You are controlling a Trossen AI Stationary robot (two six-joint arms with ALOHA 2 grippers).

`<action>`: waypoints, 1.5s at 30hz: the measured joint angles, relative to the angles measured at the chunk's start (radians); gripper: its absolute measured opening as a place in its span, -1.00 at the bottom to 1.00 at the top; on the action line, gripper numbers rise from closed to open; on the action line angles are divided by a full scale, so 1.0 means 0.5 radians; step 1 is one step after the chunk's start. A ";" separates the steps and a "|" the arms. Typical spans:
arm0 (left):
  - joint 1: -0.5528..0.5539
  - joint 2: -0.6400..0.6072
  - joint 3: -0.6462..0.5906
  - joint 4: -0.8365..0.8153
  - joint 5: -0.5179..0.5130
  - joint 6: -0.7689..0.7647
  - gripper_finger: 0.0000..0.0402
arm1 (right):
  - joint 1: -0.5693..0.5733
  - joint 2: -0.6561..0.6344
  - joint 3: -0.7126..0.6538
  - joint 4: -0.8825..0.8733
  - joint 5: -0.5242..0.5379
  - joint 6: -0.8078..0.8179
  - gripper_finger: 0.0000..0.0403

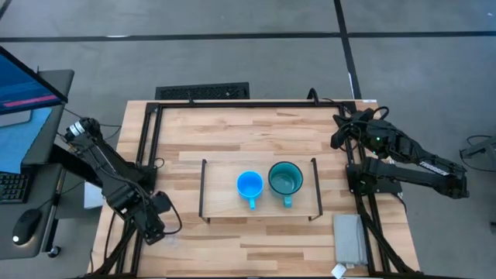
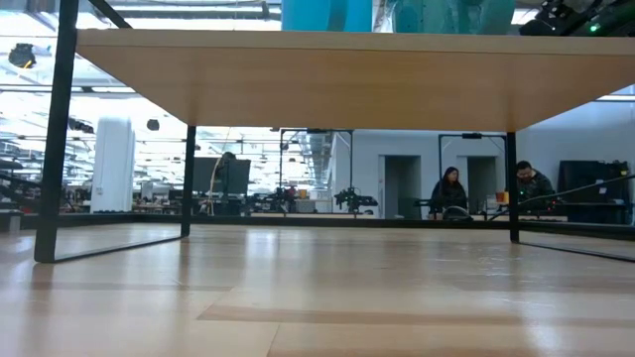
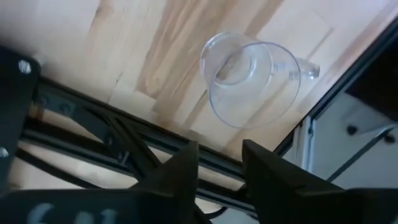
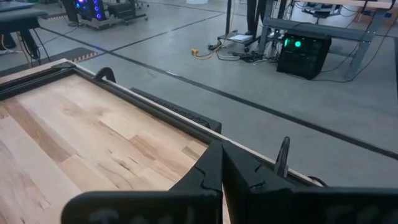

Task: Stack small to large cups/mugs on shelf
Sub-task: Put the transparent mug on the shelf

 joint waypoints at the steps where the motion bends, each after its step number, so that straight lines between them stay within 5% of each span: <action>1: 0.000 0.000 0.000 0.001 0.001 -0.046 -0.39 | 0.000 0.001 0.000 0.000 0.000 0.000 -0.88; 12: -0.041 0.000 -0.002 0.061 -0.179 -0.653 -0.34 | 0.000 0.000 0.000 0.000 0.000 0.000 -0.88; 19: -0.187 -0.002 -0.188 0.335 -0.120 -1.010 -0.40 | 0.000 0.001 0.000 0.000 0.000 -0.001 -0.88; 27: -0.284 -0.002 -0.290 0.509 -0.279 -1.150 -0.43 | 0.001 0.001 0.000 0.000 0.000 -0.014 -0.88; 45: -0.266 0.000 -0.497 0.646 -0.283 -1.149 -0.44 | 0.000 0.000 0.000 0.001 0.000 -0.017 -0.88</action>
